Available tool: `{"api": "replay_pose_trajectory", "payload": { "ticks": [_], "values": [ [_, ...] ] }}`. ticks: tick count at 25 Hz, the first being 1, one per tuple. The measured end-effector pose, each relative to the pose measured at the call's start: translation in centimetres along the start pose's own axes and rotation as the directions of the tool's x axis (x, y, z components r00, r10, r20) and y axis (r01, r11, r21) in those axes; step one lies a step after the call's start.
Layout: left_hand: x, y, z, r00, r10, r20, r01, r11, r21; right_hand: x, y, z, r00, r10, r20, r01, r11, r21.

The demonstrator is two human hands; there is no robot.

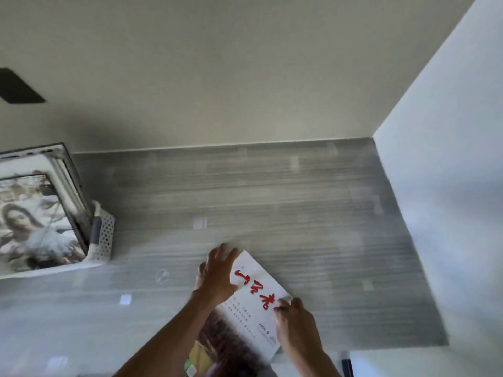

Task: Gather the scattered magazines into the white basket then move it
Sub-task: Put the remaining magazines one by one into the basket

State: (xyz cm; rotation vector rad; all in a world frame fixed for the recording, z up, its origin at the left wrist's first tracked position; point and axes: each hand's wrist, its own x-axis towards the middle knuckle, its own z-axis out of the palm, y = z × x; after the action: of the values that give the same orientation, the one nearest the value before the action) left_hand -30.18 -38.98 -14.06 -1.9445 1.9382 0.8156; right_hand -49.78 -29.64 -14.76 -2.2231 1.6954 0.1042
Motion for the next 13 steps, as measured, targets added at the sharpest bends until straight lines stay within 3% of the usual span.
{"api": "replay_pose_trajectory", "payload": {
  "ticks": [3,5,7,8,9,10,11,12,13],
  "values": [
    [-2.0,-1.9,3.5,0.979,-0.179,-0.099,0.176,0.984,-0.04,0.2,-0.5,0.3,0.999,0.053,-0.009,-0.053,0.998,0.016],
    [-2.4,-2.7,4.2,0.963,-0.265,-0.041,0.246,0.935,-0.253,0.5,-0.1,0.4,0.998,0.055,-0.029,-0.054,0.998,0.045],
    [-2.9,-2.9,3.5,0.976,-0.216,-0.007,0.18,0.829,-0.529,1.0,0.3,0.0,0.994,0.097,-0.05,-0.094,0.993,0.075],
    [-3.5,-3.2,3.0,0.986,-0.163,-0.045,0.097,0.766,-0.635,1.3,0.3,-0.2,0.977,0.201,-0.066,-0.19,0.972,0.141],
    [-4.1,-3.5,2.1,0.99,-0.101,-0.103,-0.002,0.702,-0.713,1.7,0.4,-0.5,0.925,0.373,-0.08,-0.332,0.891,0.309],
    [-4.9,-3.9,1.0,0.984,-0.05,-0.17,-0.103,0.619,-0.778,2.1,0.5,-1.2,0.84,0.543,-0.028,-0.443,0.713,0.544],
    [-5.7,-4.7,-0.4,0.972,-0.024,-0.234,-0.186,0.531,-0.827,3.0,0.2,-2.2,0.779,0.622,0.08,-0.467,0.491,0.735],
    [-6.6,-5.8,-1.9,0.958,-0.035,-0.284,-0.237,0.459,-0.857,4.1,-0.4,-3.2,0.789,0.588,0.18,-0.434,0.324,0.841],
    [-7.7,-7.2,-3.5,0.945,-0.078,-0.319,-0.263,0.4,-0.878,5.5,-1.4,-4.0,0.84,0.488,0.238,-0.4,0.262,0.878]
  ]
}}
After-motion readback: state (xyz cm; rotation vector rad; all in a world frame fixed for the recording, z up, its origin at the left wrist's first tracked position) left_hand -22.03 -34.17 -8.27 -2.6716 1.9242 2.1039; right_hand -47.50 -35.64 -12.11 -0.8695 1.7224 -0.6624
